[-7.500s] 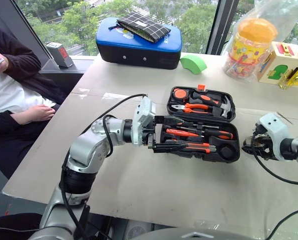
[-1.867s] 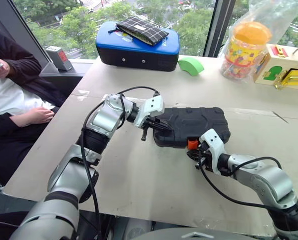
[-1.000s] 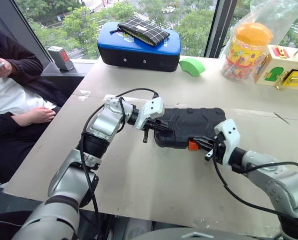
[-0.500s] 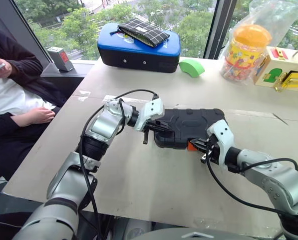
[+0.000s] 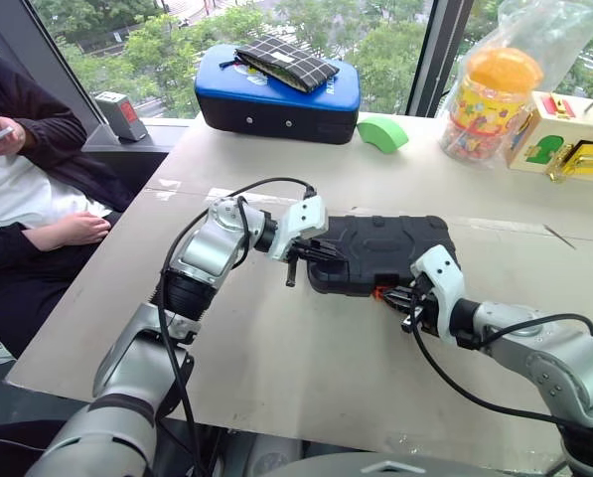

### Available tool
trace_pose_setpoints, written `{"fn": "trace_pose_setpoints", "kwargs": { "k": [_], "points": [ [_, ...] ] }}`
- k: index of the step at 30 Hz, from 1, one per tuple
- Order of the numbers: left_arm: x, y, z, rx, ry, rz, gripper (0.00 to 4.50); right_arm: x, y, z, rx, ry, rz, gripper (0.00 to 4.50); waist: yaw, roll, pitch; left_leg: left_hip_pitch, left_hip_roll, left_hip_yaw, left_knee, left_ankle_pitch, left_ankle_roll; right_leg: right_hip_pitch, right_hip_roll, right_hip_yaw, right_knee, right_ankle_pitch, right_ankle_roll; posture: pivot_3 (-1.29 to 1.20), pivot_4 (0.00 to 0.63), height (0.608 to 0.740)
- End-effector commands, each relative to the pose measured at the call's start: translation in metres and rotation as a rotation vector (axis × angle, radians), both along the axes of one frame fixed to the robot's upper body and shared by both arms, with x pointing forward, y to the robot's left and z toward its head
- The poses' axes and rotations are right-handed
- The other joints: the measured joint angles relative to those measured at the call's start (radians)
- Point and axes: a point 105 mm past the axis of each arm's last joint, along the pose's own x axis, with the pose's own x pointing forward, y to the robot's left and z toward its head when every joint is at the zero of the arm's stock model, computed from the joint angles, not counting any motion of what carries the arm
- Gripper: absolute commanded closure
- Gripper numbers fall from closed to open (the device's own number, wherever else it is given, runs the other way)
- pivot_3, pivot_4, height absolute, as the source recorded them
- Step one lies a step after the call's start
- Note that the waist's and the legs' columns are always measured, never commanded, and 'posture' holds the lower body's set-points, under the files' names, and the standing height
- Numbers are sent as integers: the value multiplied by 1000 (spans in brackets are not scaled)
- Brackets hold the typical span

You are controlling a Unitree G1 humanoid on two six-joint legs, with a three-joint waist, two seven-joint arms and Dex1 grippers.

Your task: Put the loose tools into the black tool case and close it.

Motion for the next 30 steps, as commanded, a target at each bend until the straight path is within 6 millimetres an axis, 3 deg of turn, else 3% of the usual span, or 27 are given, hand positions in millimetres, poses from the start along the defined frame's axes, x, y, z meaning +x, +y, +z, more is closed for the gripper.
{"fn": "trace_pose_setpoints", "kwargs": {
  "k": [1,11,16,19,23,30],
  "points": [
    [-9,9,-42,122,124,35,4300,18,-12,0,-29,-55,-103,4500,-1,0,0,0,0,0,0,0,0,0,0,0,0,0,0,0,150,740],
    [-11,9,-42,120,124,39,4300,20,-13,9,14,-108,-111,4500,-3,1,2,2,1,1,0,0,0,0,-2,1,0,-3,0,0,150,740],
    [-13,8,-43,119,126,37,4300,-13,1,23,135,-64,68,4500,-1,4,4,0,1,1,0,0,0,0,-3,0,0,0,0,0,150,740],
    [-13,8,-44,126,127,36,4300,-21,0,18,128,-18,92,4500,2,3,3,-2,1,0,-1,0,0,0,-3,-2,-3,0,0,0,150,740],
    [-13,7,-44,131,125,30,4300,-22,-6,-4,54,48,42,4500,2,4,4,-2,0,0,-5,0,0,0,-3,-3,-5,0,0,0,150,740],
    [-12,8,-44,140,119,28,4300,-11,-10,-22,19,65,-77,4500,2,4,4,-2,0,0,-6,0,0,0,-3,-2,-8,0,0,0,150,740]
  ]
}}
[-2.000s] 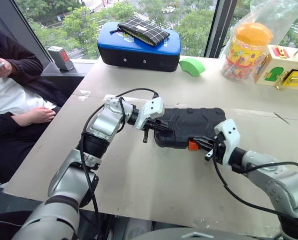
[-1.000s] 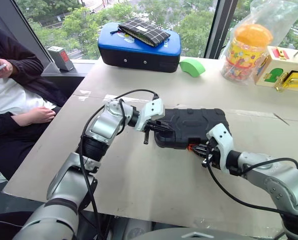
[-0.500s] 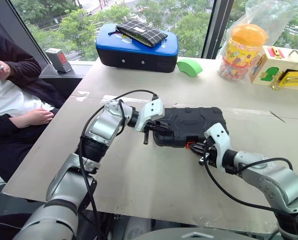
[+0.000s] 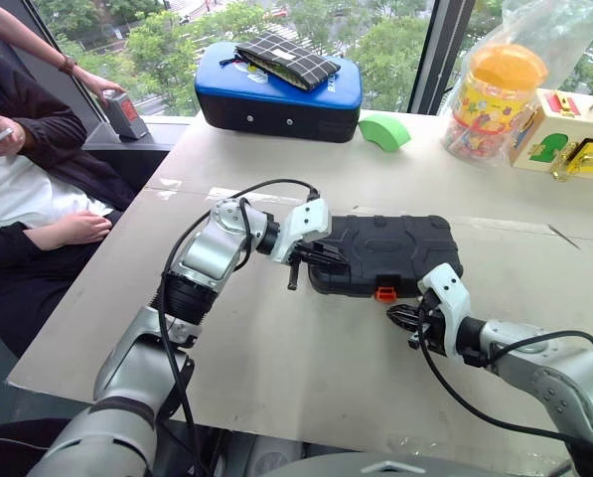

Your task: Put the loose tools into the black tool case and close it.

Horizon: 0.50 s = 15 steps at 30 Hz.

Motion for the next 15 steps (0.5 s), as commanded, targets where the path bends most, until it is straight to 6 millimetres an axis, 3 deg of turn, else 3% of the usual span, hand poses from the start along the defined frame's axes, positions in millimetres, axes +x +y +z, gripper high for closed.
{"fn": "trace_pose_setpoints", "kwargs": {
  "k": [1,15],
  "points": [
    [-6,14,-45,146,122,50,4300,5,4,3,17,-45,-35,4500,0,0,0,0,0,0,0,0,0,0,0,0,0,0,0,0,150,740],
    [-4,13,-44,149,116,50,4300,14,11,31,321,-111,-164,4500,-2,2,4,0,0,0,0,0,0,0,1,0,-1,0,1,0,150,740]
  ]
}}
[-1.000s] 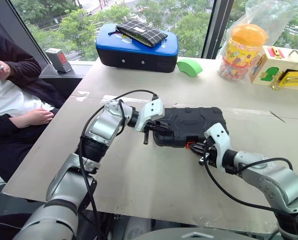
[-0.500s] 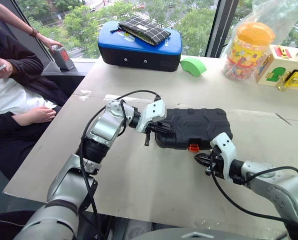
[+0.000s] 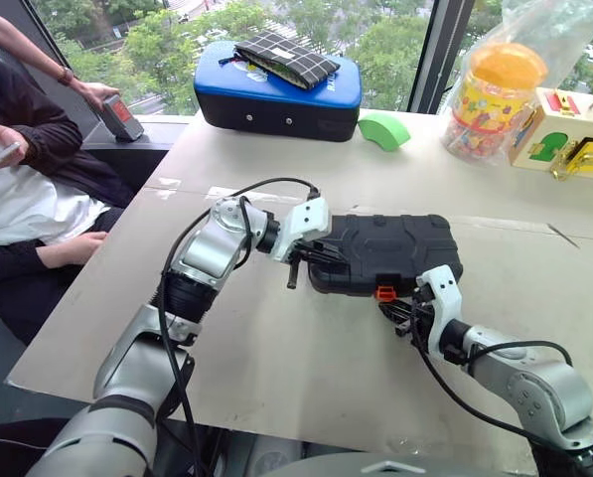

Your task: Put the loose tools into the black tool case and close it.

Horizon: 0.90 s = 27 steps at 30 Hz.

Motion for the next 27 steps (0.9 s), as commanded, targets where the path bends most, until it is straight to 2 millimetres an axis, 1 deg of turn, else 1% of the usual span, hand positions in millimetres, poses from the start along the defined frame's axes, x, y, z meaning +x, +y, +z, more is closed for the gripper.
{"fn": "trace_pose_setpoints", "kwargs": {
  "k": [1,8,12,17,20,23,25,27],
  "points": [
    [-6,13,-46,143,119,52,4300,7,-5,36,56,-144,-32,4500,0,1,1,0,0,0,0,0,0,0,0,0,0,0,0,0,150,740],
    [-7,11,-49,147,120,49,4300,5,-4,61,125,-203,-22,4500,0,1,3,0,0,0,0,0,0,0,-1,0,0,0,0,0,150,740],
    [-8,11,-52,155,119,44,4300,7,0,72,146,-227,-12,4500,-2,0,4,0,0,0,0,0,0,0,-1,0,0,0,0,0,150,740],
    [-9,11,-53,157,118,44,4300,9,2,73,147,-224,-10,4500,3,-5,-1,0,0,0,-1,0,0,0,-4,-4,0,0,0,0,150,740],
    [-11,11,-55,155,121,44,4300,8,3,73,142,-228,-2,4500,1,-3,-1,-1,0,1,-3,0,0,0,-6,-5,-3,0,-1,0,150,740],
    [-12,12,-55,152,123,45,4300,1,4,76,125,-244,47,4500,2,-2,-1,-1,0,1,-4,0,0,0,-6,-5,-4,0,-1,0,150,740],
    [-12,8,-49,93,118,47,4300,-2,1,80,56,-312,76,4500,2,-2,-2,-2,0,1,-4,0,0,0,-7,-6,-5,0,-1,0,150,740],
    [-10,-2,-29,-62,97,79,4300,3,-9,86,-45,-416,34,4500,0,1,-2,-2,0,1,-4,0,0,0,-8,-6,-6,0,-1,0,150,740]
  ]
}}
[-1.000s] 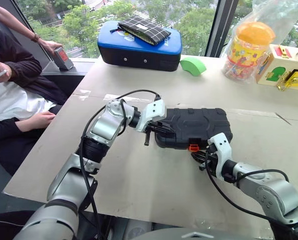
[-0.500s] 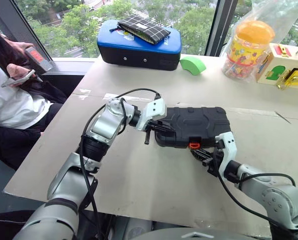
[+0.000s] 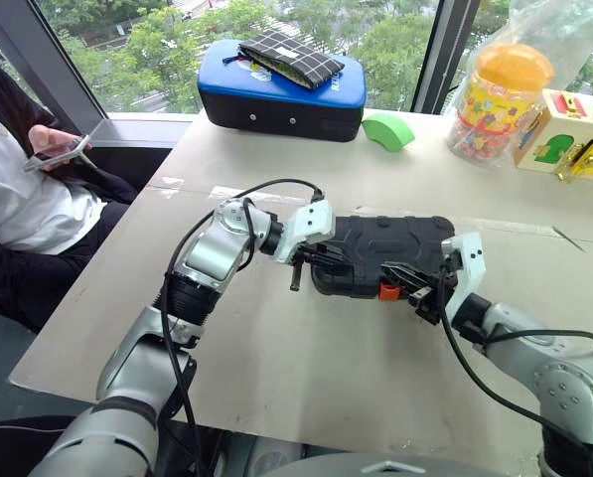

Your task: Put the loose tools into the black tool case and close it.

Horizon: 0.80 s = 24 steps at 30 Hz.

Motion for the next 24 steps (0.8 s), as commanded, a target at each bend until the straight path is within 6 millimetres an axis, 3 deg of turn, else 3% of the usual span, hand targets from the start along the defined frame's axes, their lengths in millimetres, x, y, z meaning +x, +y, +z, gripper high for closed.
{"fn": "trace_pose_setpoints", "kwargs": {
  "k": [1,3,4,7,8,13,15,21,24],
  "points": [
    [-3,-3,-11,-158,95,103,4300,4,-11,24,-102,-224,-59,4500,0,5,2,0,0,0,0,0,0,0,0,0,-1,0,0,0,150,740],
    [-4,-2,6,-283,121,137,4500,6,-23,34,-112,-295,-104,3950,1,4,3,-4,0,0,0,0,0,-2,-1,-3,-1,0,0,0,150,740],
    [-9,2,18,-363,171,143,4283,2,-28,37,-134,-318,-98,3417,2,3,3,-6,0,-1,0,0,0,-3,-1,-4,-1,0,1,0,150,740],
    [-28,34,30,-443,188,222,3690,-29,-54,42,-257,-341,-36,2790,-1,4,6,-14,0,-2,1,2,-2,-8,0,-8,-1,1,1,0,150,740],
    [-35,43,31,-443,191,246,3025,-38,-62,41,-295,-334,-21,2146,-3,3,7,-14,0,-2,-2,1,-2,-8,0,-8,-1,0,2,0,150,740],
    [-68,96,21,-352,226,343,1017,-88,-114,37,-472,-260,-32,21,2,4,9,-11,1,-4,-9,1,-3,-6,2,-9,-4,-1,0,0,150,740],
    [-78,111,15,-306,205,372,38,-108,-130,35,-526,-228,-42,0,2,5,13,-8,1,-4,-8,1,-3,-3,1,-10,-5,-3,0,0,150,740],
    [-98,129,2,-238,182,417,13,-147,-152,28,-583,-139,-53,0,1,7,20,-4,2,3,-8,0,-10,-1,-11,-11,-5,-7,-1,0,150,740],
    [-100,128,-4,-244,203,421,13,-153,-154,23,-586,-125,-56,0,2,8,20,-5,2,7,-8,0,-10,-1,-23,-23,-4,-5,-5,0,150,740]
  ]
}}
